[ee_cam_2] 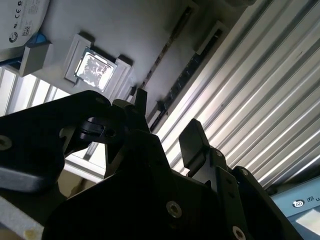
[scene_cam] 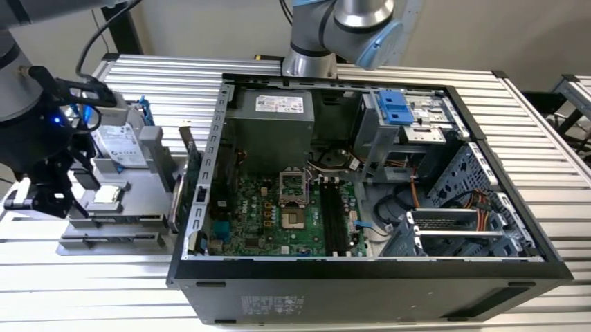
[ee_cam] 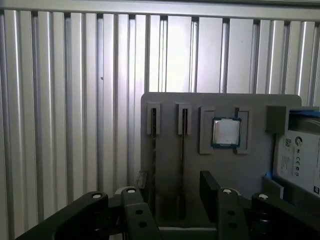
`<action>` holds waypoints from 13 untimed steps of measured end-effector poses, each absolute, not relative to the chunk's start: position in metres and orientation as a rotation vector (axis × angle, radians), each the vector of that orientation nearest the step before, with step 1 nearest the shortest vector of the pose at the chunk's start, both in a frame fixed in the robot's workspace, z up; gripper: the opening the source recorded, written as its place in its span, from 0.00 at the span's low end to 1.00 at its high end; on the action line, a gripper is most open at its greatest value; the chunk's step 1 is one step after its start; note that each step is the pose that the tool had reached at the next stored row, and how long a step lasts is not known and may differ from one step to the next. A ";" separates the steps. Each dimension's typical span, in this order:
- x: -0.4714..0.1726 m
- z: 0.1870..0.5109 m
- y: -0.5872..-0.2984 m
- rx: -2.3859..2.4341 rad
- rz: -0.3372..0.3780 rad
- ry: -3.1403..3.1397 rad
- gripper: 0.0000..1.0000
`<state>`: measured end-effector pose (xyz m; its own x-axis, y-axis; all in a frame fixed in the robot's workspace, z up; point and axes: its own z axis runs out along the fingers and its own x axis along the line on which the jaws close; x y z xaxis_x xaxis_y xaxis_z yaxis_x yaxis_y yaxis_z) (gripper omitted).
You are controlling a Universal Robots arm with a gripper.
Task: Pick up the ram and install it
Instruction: 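Pick up the ram and move it above insertion slot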
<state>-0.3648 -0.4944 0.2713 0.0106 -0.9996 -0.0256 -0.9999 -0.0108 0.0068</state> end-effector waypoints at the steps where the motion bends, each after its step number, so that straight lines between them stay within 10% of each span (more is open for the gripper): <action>1: -0.365 0.270 -0.496 -2.223 0.036 2.201 1.00; 13: -0.365 0.253 -0.502 -2.213 0.031 2.215 1.00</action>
<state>-0.3649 -0.5019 0.2529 -0.0009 -0.9998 -0.0213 -1.0000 0.0008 0.0065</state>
